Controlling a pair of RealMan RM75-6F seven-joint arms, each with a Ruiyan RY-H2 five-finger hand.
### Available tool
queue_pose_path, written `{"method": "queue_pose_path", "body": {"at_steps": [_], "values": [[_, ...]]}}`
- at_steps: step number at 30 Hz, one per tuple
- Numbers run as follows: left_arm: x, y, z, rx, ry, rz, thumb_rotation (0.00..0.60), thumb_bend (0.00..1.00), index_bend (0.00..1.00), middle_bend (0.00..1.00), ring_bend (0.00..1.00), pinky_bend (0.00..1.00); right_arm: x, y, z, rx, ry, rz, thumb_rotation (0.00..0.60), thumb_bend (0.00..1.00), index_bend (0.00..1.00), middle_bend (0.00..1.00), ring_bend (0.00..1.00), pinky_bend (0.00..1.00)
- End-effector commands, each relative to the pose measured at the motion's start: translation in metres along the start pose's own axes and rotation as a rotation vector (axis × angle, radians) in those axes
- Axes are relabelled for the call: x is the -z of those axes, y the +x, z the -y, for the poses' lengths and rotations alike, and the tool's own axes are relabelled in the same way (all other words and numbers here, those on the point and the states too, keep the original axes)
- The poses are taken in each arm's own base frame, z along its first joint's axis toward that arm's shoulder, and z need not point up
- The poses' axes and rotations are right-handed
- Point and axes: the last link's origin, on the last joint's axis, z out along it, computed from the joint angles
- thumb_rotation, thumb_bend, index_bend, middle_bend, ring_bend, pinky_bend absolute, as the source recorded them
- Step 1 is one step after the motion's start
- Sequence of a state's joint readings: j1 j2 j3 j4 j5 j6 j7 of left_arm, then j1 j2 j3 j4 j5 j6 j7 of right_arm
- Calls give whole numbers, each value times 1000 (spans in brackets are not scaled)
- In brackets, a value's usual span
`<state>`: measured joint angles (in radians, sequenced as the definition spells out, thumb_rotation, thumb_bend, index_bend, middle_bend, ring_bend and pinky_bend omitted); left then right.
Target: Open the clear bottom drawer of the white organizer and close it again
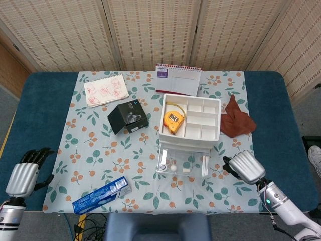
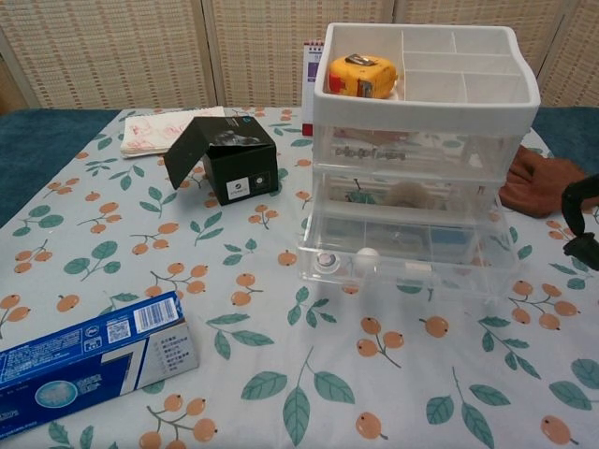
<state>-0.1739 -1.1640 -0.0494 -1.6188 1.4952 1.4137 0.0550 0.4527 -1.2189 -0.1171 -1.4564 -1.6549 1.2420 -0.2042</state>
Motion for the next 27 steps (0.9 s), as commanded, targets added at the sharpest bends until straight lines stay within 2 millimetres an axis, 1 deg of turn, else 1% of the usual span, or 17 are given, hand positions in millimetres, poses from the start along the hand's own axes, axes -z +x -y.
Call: {"method": "queue_pose_path", "body": {"at_steps": [1,3,7,12,16,20,22,25,27], "values": [[2,0,2,-1,11,3,600,244,217,190,204,149,-3,-17,7,-45,0,34,600,447,576,946,1000,1000],[3,0,4,-5,16,7,600,244,217,190,204,149,-7,-23,11,-63,6,43,600,447,576,942,1000,1000],[3,1,6,-6,21,4,600,244,217,191,204,149,-17,-28,19,-87,21,54,600,447,563,937,1000,1000],[5,0,7,-3,24,7,600,244,217,190,204,148,-28,-31,30,-123,44,72,600,446,506,935,1000,1000],[6,0,9,-2,30,6,600,244,217,191,204,148,-31,-32,35,-138,55,90,600,418,395,917,1000,1000],[8,0,11,-3,34,18,600,244,217,191,204,148,-30,-29,34,-150,48,92,600,408,270,916,1000,1000],[8,0,11,-3,34,20,600,244,217,191,204,148,-29,-27,32,-162,42,96,600,407,226,915,1000,1000],[7,0,11,1,31,15,600,244,217,191,204,148,-23,-21,26,-168,27,101,600,408,205,913,1000,1000],[7,1,11,0,30,10,600,244,217,190,204,148,-16,-10,18,-154,10,82,600,408,205,904,1000,1000]]}}
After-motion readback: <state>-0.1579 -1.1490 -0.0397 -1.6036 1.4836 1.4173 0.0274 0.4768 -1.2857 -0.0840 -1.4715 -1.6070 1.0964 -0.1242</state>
